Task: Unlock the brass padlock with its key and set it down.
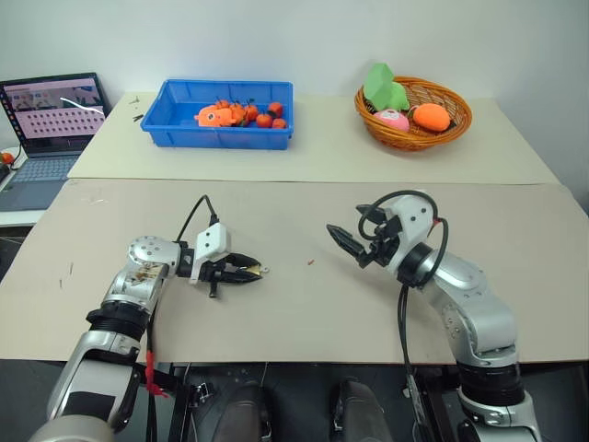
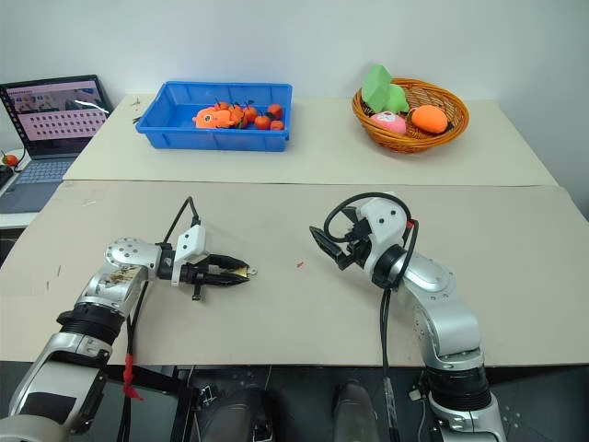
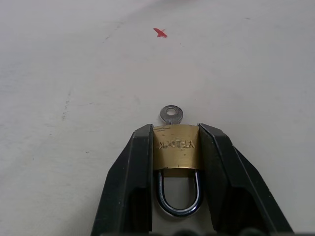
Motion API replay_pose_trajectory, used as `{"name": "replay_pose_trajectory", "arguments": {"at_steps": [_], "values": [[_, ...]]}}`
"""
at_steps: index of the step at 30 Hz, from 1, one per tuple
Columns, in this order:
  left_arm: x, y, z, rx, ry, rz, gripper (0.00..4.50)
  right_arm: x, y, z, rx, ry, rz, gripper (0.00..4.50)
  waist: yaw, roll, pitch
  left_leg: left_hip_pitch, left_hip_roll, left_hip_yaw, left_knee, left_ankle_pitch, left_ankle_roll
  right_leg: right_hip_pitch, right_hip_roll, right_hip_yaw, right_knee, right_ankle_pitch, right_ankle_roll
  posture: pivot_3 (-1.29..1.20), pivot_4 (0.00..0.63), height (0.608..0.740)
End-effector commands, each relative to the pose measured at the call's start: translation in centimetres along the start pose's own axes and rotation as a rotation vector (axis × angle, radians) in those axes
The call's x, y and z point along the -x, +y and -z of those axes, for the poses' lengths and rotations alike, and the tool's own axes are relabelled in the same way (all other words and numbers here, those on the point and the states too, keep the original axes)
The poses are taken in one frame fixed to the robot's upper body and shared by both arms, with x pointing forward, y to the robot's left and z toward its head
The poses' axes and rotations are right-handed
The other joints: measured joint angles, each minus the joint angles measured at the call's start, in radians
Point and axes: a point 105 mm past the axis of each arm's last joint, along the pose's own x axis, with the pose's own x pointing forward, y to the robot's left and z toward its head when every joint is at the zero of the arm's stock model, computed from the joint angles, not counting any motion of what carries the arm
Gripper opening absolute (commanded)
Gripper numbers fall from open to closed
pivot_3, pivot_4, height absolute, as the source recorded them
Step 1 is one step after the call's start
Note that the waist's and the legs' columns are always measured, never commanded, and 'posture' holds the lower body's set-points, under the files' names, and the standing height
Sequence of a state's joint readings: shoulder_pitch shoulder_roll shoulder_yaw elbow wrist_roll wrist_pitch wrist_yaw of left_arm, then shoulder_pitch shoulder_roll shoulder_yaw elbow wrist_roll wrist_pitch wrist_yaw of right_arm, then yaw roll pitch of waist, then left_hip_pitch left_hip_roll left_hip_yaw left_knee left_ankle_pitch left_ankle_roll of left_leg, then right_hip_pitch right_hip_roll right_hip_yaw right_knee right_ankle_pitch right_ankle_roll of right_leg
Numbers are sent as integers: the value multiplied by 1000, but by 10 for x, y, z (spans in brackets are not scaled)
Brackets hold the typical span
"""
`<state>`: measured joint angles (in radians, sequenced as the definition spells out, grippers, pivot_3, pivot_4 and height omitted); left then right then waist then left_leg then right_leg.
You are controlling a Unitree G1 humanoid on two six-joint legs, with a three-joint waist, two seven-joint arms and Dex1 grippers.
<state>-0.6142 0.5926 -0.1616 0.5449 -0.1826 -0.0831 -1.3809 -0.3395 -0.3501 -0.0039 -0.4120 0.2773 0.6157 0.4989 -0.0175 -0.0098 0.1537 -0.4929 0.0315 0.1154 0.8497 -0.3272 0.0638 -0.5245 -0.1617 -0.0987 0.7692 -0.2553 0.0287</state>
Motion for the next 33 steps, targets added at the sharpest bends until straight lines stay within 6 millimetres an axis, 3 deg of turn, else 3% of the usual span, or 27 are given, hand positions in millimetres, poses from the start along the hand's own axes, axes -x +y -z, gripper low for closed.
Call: {"name": "replay_pose_trajectory", "arguments": {"at_steps": [1,4,7,11,16,21,26,33], "values": [[8,10,-7,-25,21,-47,857,-3,7,-13,59,-30,-26,4122,0,0,0,0,0,0,0,0,0,0,0,0,0,0,0,0,150,664],[18,14,-20,-17,32,-42,857,-7,10,-12,157,-4,-39,4122,-2,0,0,0,0,0,0,0,0,0,0,0,0,0,0,0,150,664],[30,17,-46,-18,18,-28,857,-8,16,-10,334,32,-71,4122,-4,0,0,-1,0,0,0,0,0,-1,0,0,0,0,0,0,150,664],[45,21,-76,-63,17,-25,857,-9,33,-2,665,55,-165,4122,-2,0,0,-2,0,0,-1,0,0,-1,0,0,-1,-1,1,0,150,664],[44,20,-108,-97,-35,-3,857,-16,60,-10,1178,-120,-240,4122,-2,0,0,-2,0,0,0,0,0,-2,0,1,-1,-5,8,0,150,664],[37,17,-115,-108,-55,25,857,-25,69,-17,1552,-315,-227,4122,-7,0,0,-2,0,1,1,0,-1,-2,0,1,1,-6,9,0,150,664],[31,17,-116,-112,-58,35,857,-31,64,-13,1665,-389,-230,4122,-9,0,0,-2,0,1,1,1,-1,-3,0,1,1,-6,9,0,150,664],[28,20,-119,-118,-64,35,857,-39,65,-8,1695,-435,-256,4122,-17,0,0,-3,0,1,2,1,-1,-3,0,1,2,-6,8,0,150,664]]}}
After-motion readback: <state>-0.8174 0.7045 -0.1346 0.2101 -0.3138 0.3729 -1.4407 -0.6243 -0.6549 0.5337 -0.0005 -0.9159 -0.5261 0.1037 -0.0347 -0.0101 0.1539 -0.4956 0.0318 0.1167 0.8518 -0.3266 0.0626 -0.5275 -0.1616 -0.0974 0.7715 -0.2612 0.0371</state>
